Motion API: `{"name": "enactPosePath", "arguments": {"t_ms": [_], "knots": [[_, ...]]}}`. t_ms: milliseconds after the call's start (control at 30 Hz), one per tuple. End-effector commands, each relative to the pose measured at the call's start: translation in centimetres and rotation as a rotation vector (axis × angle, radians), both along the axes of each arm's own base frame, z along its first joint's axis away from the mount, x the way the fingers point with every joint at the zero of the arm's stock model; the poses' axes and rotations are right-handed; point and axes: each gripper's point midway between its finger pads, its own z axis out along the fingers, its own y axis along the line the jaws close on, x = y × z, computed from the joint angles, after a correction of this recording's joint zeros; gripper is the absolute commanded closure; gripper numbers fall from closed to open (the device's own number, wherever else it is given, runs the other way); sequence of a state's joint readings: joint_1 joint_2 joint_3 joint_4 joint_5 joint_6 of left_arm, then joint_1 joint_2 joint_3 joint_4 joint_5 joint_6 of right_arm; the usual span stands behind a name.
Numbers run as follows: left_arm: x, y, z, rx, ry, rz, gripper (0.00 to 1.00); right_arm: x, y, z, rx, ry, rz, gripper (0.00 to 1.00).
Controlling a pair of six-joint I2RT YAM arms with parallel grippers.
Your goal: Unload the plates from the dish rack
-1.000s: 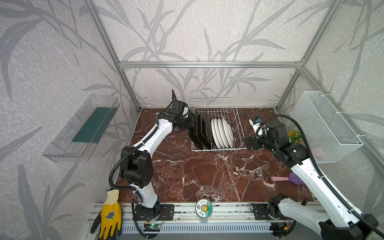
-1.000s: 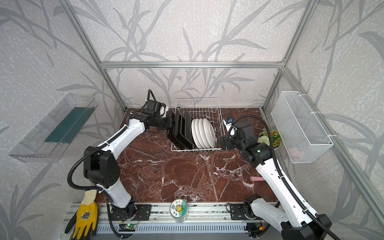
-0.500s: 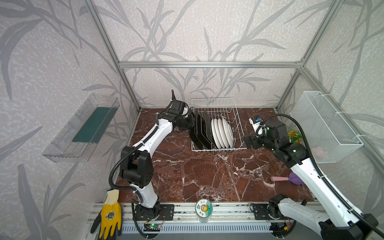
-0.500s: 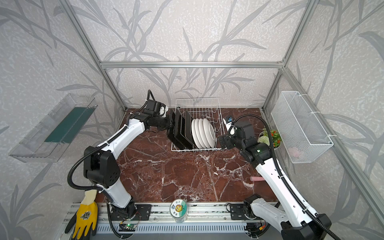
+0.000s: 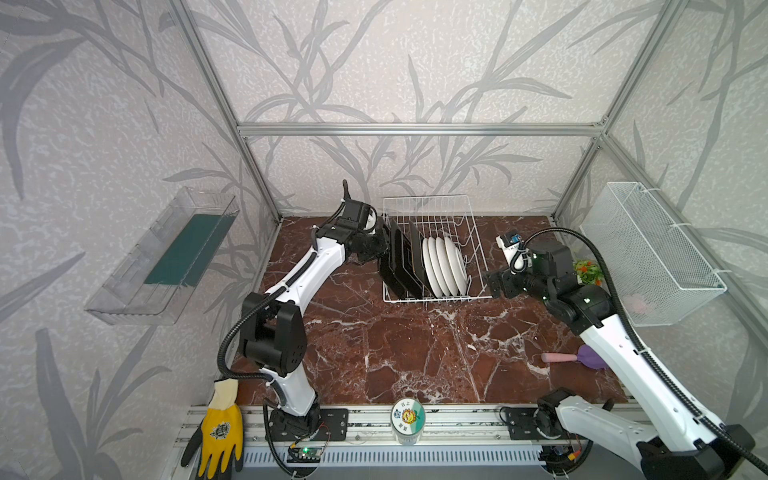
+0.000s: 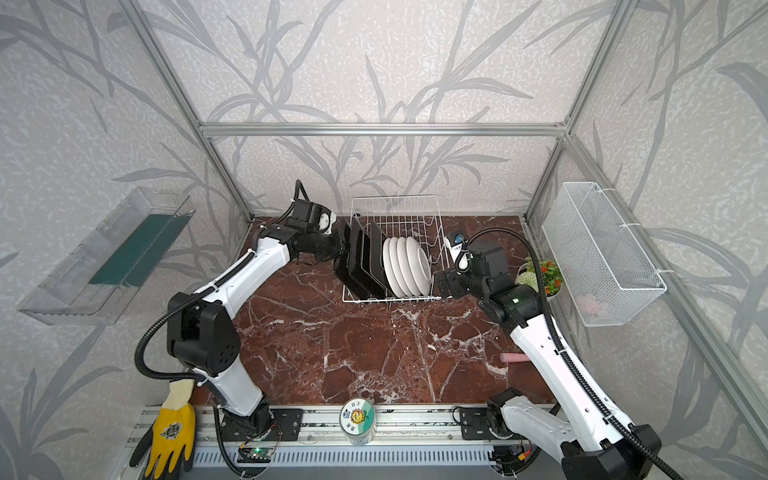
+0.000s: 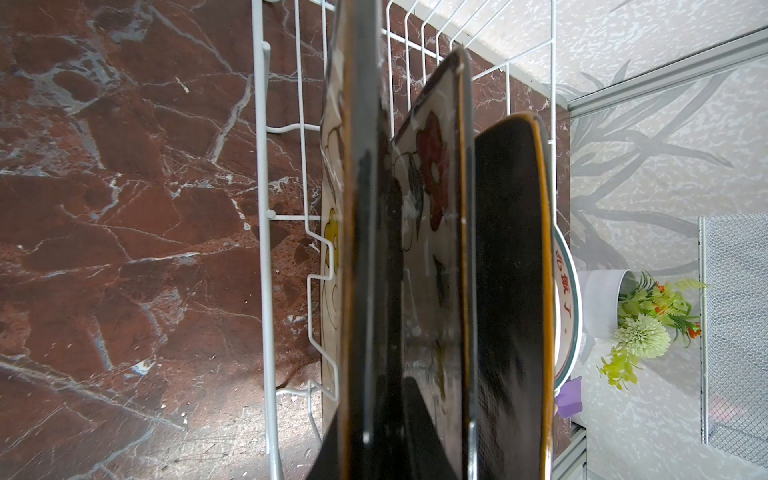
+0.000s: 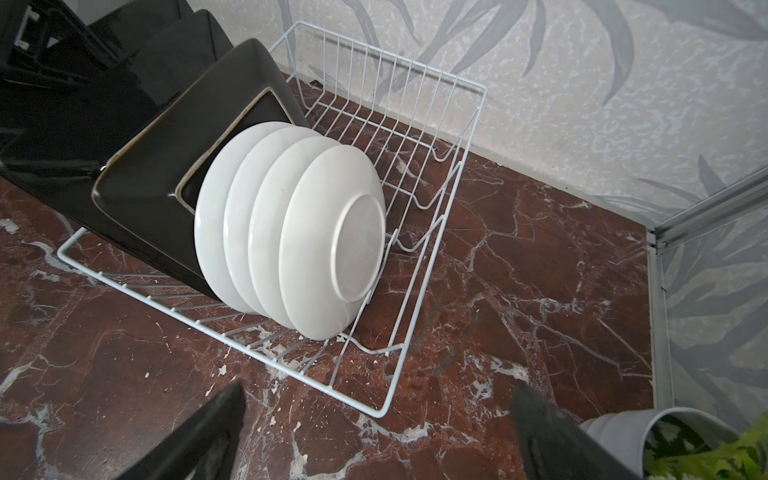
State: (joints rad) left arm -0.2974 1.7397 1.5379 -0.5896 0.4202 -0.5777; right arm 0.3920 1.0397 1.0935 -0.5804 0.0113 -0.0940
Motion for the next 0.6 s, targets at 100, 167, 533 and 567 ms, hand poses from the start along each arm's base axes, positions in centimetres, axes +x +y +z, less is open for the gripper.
{"name": "enactPosePath", "arguments": {"t_ms": [100, 167, 533, 567], "knots": [[-0.4, 0.9, 3.5, 0.003, -0.086, 0.023, 1.00, -0.6, 1.9, 1.6, 0.076, -0.018, 0.091, 0.01], [-0.3, 1.0, 4.3, -0.007, -0.108, 0.037, 1.00, -0.8, 2.7, 1.9, 0.097, -0.015, 0.131, 0.01], [-0.3, 0.9, 8.4, -0.067, -0.196, 0.052, 1.00, -1.1, 4.7, 2.4, 0.170, -0.004, 0.224, 0.01], [-0.3, 0.9, 8.7, -0.072, -0.202, 0.053, 1.00, -1.1, 4.8, 2.4, 0.174, -0.004, 0.226, 0.01]]}}
